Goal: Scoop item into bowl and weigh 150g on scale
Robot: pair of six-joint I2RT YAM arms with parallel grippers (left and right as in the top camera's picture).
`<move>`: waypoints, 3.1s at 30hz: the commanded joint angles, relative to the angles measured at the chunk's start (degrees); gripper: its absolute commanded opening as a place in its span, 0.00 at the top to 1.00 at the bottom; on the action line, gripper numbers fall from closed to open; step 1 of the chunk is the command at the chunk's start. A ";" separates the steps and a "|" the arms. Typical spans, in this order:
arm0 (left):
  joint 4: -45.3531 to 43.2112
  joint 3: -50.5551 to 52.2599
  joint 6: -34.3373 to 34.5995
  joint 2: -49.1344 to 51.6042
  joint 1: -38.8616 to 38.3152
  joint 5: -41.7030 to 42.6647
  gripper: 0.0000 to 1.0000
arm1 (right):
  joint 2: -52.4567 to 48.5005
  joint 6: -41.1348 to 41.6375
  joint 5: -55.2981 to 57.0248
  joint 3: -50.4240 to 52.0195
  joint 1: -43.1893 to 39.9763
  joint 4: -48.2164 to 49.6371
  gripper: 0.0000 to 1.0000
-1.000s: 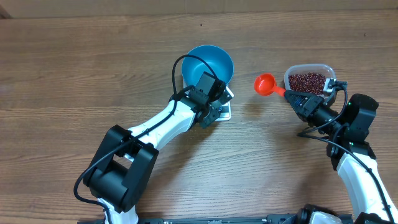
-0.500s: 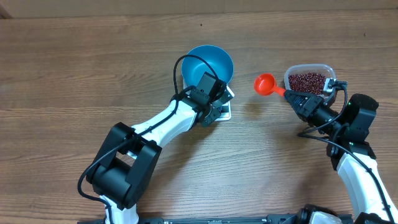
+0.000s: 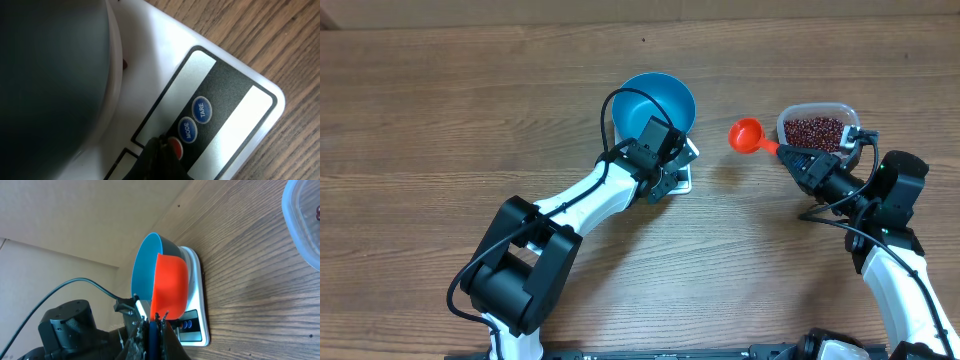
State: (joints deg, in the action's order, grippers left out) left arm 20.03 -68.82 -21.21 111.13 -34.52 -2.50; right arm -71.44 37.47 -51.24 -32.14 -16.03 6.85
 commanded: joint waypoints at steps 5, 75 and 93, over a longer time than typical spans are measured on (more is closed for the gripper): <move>0.09 0.22 0.04 2.01 -0.44 2.56 0.96 | 0.04 -0.50 -0.72 -1.40 -0.11 0.24 0.96; 0.92 0.22 0.61 2.03 -0.24 4.81 0.96 | 0.04 -0.50 -0.76 -1.36 -0.11 -0.20 0.96; -0.63 2.40 0.61 2.03 0.37 4.85 0.96 | 0.04 -0.48 -0.94 -1.36 -0.11 -0.20 0.96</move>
State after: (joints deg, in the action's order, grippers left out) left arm 19.18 -68.16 -21.17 111.13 -34.39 1.10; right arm -71.44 37.47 -51.24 -32.14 -16.03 6.66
